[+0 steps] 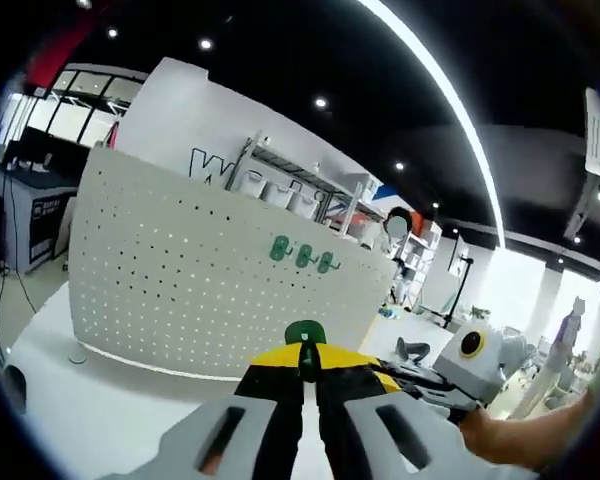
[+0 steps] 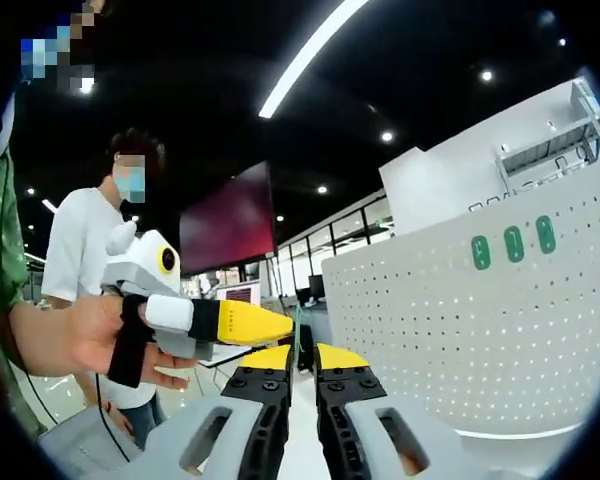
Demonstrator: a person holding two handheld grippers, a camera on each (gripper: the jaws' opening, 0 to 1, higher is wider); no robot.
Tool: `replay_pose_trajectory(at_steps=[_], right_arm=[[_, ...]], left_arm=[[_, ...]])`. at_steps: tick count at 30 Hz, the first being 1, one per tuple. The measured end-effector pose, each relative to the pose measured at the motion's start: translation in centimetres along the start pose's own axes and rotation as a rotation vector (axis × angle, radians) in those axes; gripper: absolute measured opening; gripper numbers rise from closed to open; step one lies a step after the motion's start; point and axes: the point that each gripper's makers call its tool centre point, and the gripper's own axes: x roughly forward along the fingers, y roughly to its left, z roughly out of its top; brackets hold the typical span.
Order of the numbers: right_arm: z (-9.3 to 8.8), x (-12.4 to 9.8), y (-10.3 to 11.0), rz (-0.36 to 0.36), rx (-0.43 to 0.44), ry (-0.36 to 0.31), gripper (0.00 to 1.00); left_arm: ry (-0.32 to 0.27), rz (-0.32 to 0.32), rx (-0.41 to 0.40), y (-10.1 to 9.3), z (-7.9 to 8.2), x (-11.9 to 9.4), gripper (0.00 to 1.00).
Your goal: Insert the hook assembly into the mounting plate slot until the hook locks in place.
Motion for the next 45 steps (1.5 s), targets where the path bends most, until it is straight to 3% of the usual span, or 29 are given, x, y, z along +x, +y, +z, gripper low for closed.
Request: replay_pose_trajectory(at_steps=[10,15,18,22,32,35,40,45], right_arm=[[0.0,-0.4,-0.1,0.0,0.031,0.016,0.06],[0.9,-0.3,-0.5,-0.006,0.045,0.008,0.06],[1.4,0.1,-0.3,0.009,0.046,0.011,0.06],[1.3,0.6,-0.4,0.01,0.052,0.034,0.05],[0.5,0.9,-0.2,0.023,0.086,0.086,0.02],[0.2,1.0,-0.1,0.024,0.085,0.098,0.01],[0.1,1.1,-0.1,0.03,0.086,0.107,0.0],[0.1,1.2,0.0,0.032,0.084,0.105,0.0]], left_arm=[[0.042,0.048,0.238,0.2,-0.3,-0.1,0.02],[0.081,0.075,0.428,0.1,-0.8,-0.1,0.02],[0.097,0.082,0.503,-0.2,-1.2,0.0,0.02],[0.1,0.082,0.534,-0.5,-1.6,0.1,0.02],[0.127,0.118,0.733,-0.6,-1.8,0.0,0.02],[0.13,0.125,0.767,-0.6,-1.9,0.0,0.02],[0.13,0.123,0.757,-0.4,-1.9,0.0,0.03],[0.117,0.119,0.679,-0.2,-1.8,0.0,0.03]])
